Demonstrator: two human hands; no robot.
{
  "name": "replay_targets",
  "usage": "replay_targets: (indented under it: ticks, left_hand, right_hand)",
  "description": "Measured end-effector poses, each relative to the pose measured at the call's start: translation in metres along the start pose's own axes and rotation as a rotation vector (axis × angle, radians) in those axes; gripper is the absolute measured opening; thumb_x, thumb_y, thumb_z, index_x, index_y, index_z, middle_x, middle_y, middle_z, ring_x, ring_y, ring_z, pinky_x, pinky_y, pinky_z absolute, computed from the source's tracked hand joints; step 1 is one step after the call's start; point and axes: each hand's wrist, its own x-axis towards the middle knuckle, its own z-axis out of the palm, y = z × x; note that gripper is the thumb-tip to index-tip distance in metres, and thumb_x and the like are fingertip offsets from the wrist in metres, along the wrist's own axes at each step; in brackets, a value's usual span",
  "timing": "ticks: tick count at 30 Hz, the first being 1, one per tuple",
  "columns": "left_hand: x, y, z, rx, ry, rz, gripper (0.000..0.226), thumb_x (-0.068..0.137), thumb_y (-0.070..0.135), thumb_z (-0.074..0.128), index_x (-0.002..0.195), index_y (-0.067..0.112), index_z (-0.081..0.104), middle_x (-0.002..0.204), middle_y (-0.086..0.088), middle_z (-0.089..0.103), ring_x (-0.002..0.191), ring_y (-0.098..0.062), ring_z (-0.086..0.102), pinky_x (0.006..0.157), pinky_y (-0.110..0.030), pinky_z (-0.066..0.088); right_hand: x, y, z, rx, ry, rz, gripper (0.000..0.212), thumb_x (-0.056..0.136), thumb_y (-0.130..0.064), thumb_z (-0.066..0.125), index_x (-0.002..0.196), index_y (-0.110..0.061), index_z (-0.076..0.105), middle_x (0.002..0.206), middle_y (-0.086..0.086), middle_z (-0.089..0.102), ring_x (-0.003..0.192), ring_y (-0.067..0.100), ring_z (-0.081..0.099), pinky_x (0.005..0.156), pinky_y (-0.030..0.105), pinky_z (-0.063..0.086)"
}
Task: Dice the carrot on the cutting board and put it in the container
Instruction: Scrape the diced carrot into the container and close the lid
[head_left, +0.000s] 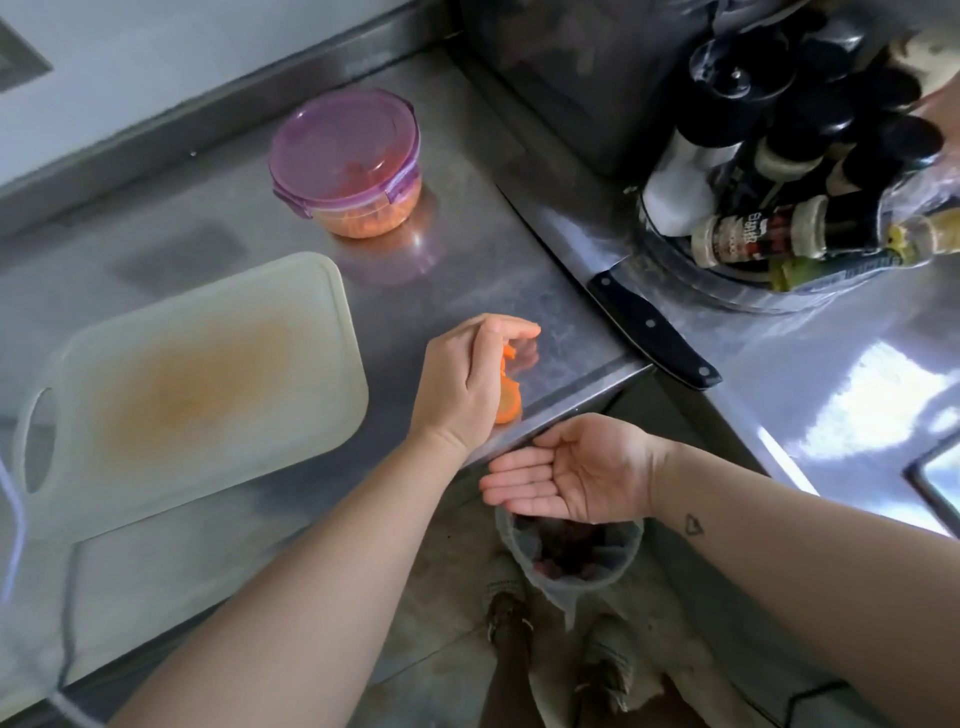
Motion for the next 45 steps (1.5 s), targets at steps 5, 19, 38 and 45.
replay_targets:
  ticks: [5,19,38,45]
  left_hand:
    - [0.003,0.006,0.006,-0.07,-0.065,-0.018,0.042,0.095,0.025,0.035,0.086,0.005,0.071,0.083,-0.002,0.071,0.08,-0.003,0.067,0.07,-0.012,0.047]
    - [-0.021,0.013,0.03,-0.07,-0.151,0.013,0.053,0.093,0.031,0.03,0.078,-0.002,0.069,0.078,-0.008,0.07,0.076,-0.012,0.067,0.07,-0.021,0.052]
    - [-0.036,0.032,0.0,-0.302,0.072,-0.234,0.051,0.093,0.037,0.028,0.078,0.009,0.068,0.081,-0.003,0.073,0.088,-0.017,0.069,0.081,-0.025,0.052]
    - [-0.05,0.027,-0.001,-0.139,0.107,-0.259,0.042,0.094,0.035,0.036,0.075,0.019,0.069,0.083,0.003,0.073,0.086,-0.015,0.069,0.082,-0.034,0.056]
  right_hand:
    - [-0.001,-0.003,-0.002,-0.006,0.012,0.005,0.052,0.1,-0.014,0.024,0.103,0.015,0.067,0.11,0.03,0.065,0.093,0.037,0.07,0.081,0.042,0.056]
    - [-0.002,-0.002,0.001,0.003,0.012,-0.001,0.051,0.101,-0.013,0.024,0.096,0.016,0.066,0.095,0.029,0.067,0.08,0.035,0.071,0.073,0.04,0.059]
    - [0.001,-0.003,-0.008,-0.052,0.045,-0.033,0.039,0.1,-0.012,0.031,0.108,0.011,0.062,0.104,0.026,0.066,0.09,0.033,0.07,0.082,0.038,0.055]
    - [-0.014,-0.003,-0.019,-0.208,0.244,-0.094,0.03,0.099,-0.014,0.037,0.101,0.002,0.062,0.09,0.016,0.068,0.081,0.025,0.067,0.081,0.034,0.056]
